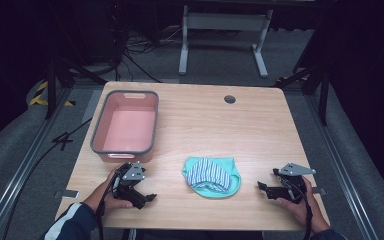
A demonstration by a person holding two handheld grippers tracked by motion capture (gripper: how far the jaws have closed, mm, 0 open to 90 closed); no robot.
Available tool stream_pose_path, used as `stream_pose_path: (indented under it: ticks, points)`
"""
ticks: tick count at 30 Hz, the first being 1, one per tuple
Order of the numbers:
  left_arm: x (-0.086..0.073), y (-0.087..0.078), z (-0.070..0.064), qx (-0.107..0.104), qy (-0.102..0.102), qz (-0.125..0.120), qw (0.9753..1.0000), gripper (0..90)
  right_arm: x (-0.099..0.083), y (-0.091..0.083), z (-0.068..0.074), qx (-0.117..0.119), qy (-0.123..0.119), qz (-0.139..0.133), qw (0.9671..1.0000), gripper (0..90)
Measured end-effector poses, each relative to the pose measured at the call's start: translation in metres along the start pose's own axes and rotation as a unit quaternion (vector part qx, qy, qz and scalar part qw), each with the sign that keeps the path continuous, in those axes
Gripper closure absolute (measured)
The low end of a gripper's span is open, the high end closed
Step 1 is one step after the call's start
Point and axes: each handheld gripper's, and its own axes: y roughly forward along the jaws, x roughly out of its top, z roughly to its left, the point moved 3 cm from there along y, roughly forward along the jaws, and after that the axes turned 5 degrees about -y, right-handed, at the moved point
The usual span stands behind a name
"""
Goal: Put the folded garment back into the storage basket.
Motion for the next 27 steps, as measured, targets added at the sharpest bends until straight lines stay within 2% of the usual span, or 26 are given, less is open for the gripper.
stream_pose_path:
  ticks: [14,22,25,27]
  points:
    - [0.0000,-0.0002,-0.0001,0.002,-0.001,0.001,1.0000,1.5,-0.0024,-0.0037,-0.0011,0.001,-0.001,0.003,1.0000,20.3]
    - [0.0005,-0.0008,-0.0050,0.020,-0.022,0.001,0.9996,2.1,-0.0015,-0.0038,-0.0019,0.003,-0.002,0.009,1.0000,21.7]
    - [0.0015,-0.0043,-0.0078,0.018,-0.016,0.009,0.9997,10.7,-0.0003,-0.0046,-0.0022,0.000,0.005,0.012,0.9999,26.8]
    - [0.0028,-0.0041,-0.0071,0.021,-0.026,0.003,0.9994,16.1,-0.0003,-0.0071,-0.0028,-0.001,0.004,0.010,0.9999,37.3]
